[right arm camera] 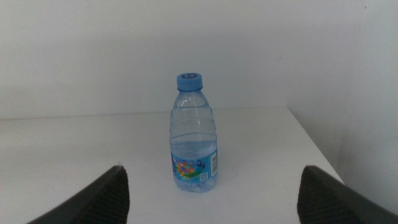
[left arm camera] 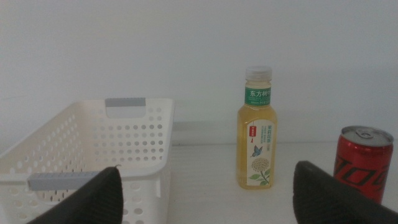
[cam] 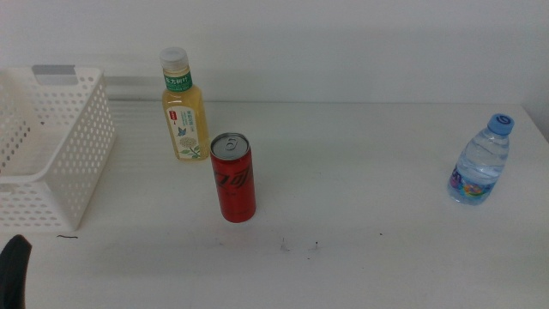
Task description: Use arms to grab the bottles and put them into the dustbin to the left of the table.
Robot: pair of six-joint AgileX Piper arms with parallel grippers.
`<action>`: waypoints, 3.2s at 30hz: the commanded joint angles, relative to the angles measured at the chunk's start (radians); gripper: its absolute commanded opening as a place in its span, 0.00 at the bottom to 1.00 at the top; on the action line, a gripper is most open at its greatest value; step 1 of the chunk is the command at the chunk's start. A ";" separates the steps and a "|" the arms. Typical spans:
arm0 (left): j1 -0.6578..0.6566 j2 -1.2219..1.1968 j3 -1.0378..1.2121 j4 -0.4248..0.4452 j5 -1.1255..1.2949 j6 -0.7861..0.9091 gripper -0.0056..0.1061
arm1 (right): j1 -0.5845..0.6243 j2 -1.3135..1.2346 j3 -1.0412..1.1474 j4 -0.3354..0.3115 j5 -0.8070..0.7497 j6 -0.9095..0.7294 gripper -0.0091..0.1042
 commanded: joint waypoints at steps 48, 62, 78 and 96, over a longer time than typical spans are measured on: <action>-0.351 1.243 0.000 0.009 -1.118 -0.026 0.89 | -0.009 -0.004 0.003 0.000 -0.008 0.001 0.90; -0.351 1.487 0.000 0.030 -1.262 -0.028 0.89 | -0.009 -0.004 0.003 0.000 -0.008 0.001 0.90; -0.351 1.494 0.000 0.061 -1.262 -0.030 0.89 | -0.009 -0.004 0.003 0.000 -0.008 0.001 0.90; -0.351 1.555 -0.156 0.076 -1.174 -0.033 0.89 | -0.009 -0.004 0.003 0.000 -0.008 0.001 0.90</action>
